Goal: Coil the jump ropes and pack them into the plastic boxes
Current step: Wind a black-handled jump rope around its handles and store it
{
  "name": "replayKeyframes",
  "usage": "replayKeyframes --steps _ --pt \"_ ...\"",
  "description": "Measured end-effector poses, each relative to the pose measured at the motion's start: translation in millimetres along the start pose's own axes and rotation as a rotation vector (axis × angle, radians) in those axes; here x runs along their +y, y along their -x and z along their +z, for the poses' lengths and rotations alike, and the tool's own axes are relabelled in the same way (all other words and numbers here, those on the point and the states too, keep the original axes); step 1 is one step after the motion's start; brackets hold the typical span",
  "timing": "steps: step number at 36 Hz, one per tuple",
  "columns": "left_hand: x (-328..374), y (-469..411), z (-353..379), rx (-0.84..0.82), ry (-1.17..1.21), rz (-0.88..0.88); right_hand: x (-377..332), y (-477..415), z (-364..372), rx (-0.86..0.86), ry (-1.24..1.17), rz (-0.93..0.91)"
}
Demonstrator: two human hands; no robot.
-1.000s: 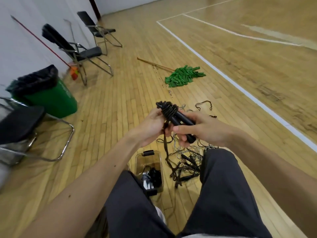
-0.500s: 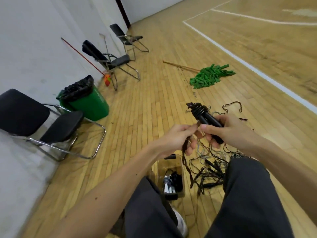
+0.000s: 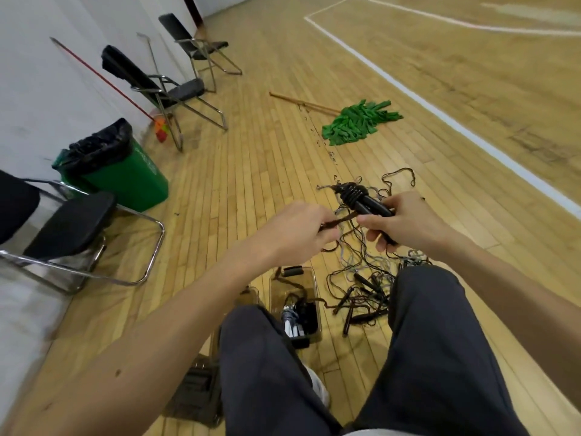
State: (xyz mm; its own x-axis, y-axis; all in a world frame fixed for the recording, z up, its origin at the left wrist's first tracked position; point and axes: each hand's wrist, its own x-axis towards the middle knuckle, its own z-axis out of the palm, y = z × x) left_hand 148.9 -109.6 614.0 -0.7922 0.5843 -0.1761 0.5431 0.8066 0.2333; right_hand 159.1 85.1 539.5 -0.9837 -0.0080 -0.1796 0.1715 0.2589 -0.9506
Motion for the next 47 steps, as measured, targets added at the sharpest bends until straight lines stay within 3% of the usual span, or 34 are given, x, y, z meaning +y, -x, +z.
replayKeyframes --steps 11,24,29,39,47 --pt "-20 -11 -45 0.157 -0.081 0.216 -40 4 -3 -0.205 0.179 0.038" --pt "-17 -15 -62 0.068 -0.009 0.324 -72 36 -1 -0.398 0.482 0.003" --pt "-24 -12 -60 0.018 0.169 0.309 -81 47 0 -0.452 0.544 -0.059" --pt "-29 1 -74 0.082 0.842 0.268 -115 57 -9 -0.415 0.261 -0.280" --pt "-27 8 -70 -0.022 1.265 0.236 -118 58 -8 -0.494 0.177 -0.344"
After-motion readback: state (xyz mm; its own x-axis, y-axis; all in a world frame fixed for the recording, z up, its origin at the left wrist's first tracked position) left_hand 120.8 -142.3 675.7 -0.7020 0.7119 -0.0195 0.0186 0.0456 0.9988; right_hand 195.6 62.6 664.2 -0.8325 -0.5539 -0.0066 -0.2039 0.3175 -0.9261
